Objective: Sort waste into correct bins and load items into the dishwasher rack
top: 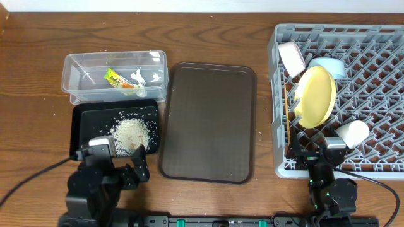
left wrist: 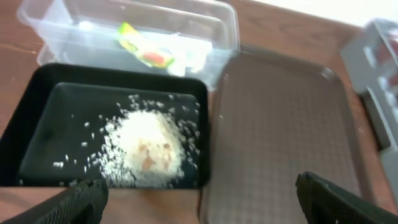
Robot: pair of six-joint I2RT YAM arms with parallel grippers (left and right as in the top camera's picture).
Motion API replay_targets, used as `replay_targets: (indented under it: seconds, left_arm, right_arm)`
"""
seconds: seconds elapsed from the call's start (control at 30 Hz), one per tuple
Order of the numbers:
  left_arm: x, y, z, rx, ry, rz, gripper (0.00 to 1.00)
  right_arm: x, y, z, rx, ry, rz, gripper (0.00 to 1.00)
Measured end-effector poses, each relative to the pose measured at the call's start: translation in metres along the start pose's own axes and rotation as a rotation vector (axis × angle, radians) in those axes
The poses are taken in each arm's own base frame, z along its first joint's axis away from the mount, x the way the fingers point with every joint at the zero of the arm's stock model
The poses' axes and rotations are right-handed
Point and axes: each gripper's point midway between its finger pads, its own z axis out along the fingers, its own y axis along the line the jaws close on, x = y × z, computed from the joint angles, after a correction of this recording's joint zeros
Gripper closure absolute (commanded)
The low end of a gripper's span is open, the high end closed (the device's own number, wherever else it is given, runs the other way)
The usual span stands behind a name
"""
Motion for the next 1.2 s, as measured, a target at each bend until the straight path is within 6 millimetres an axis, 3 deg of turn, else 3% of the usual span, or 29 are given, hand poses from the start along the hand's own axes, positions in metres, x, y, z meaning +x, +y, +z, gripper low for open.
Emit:
replay_targets:
  seconds: [0.23,0.43,0.7,0.87,1.2]
  left_arm:
    - [0.011,0.015,0.037,0.003,-0.19,-0.027,0.01]
    - [0.002,0.014,0.059,0.045,-0.36,-0.013,0.01]
    - [-0.004,0.012,0.073,0.061,-0.493,0.088,0.01]
    - [0.01,0.016,0.083,0.043,-0.449,0.13,0.01]
    - [0.01,0.016,0.083,0.036,-0.45,0.167,0.01]
  right_arm:
    - [0.0,0.0,0.0,-0.001,0.001,0.0,0.01]
    - [0.0,0.001,0.0,-0.003,0.001,0.0,0.01]
    - [0.0,0.001,0.0,-0.003,0.001,0.0,0.01]
    - [0.0,0.001,0.0,-0.003,-0.001,0.0,0.01]
    - [0.0,0.001,0.0,-0.004,0.001,0.0,0.01]
